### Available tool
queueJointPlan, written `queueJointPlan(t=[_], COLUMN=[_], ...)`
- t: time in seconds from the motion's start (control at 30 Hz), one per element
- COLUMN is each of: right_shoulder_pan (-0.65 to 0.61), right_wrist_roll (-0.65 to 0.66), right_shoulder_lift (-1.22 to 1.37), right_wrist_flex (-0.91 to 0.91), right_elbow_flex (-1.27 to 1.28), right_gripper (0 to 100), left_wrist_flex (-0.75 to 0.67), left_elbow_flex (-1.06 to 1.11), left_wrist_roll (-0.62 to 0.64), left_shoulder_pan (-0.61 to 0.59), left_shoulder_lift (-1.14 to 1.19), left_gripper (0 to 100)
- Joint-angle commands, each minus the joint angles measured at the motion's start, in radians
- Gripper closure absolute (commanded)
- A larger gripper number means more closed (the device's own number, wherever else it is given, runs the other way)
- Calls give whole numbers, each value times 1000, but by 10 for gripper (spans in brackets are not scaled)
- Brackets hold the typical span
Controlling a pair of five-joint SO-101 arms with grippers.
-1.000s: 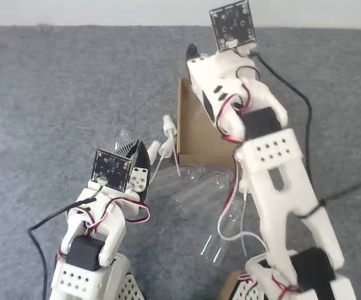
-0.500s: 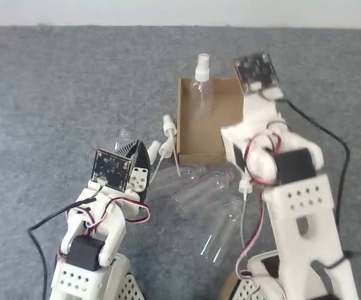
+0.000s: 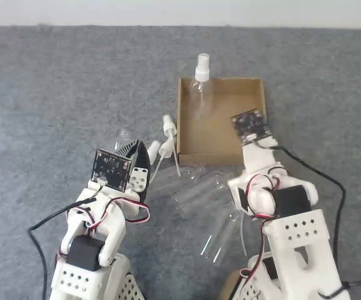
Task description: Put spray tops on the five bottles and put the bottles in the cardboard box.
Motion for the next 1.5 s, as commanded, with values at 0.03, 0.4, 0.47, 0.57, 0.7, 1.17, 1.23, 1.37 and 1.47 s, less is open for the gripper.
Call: queueJointPlan(t=[0.03,0.4,0.47,0.57,0.7,1.17,1.23,1.37,1.47], right_shoulder_pan=[10,12,13,13,13,110,110,110,110], right_wrist_roll=[0,-132,-130,-132,-132,-133,-133,-133,-124], right_shoulder_lift=[107,486,524,570,608,700,699,625,507], right_wrist_flex=[-84,-387,-387,-387,-395,-495,-470,-372,-318], right_elbow_flex=[14,11,12,12,12,9,5,-18,-18], right_gripper=[709,714,714,714,714,949,950,950,950], left_wrist_flex=[-23,-23,-23,-23,-23,-23,-23,-23,-23], left_elbow_flex=[-7,-7,-7,-7,-7,-7,-7,-7,-7], left_wrist_roll=[6,6,6,6,6,6,6,6,6], left_shoulder_pan=[-6,-8,-8,-8,-8,-8,-8,-8,-8], left_shoulder_lift=[-8,-8,-8,-8,-8,-8,-8,-8,-8], left_gripper=[988,988,988,988,988,988,988,988,988])
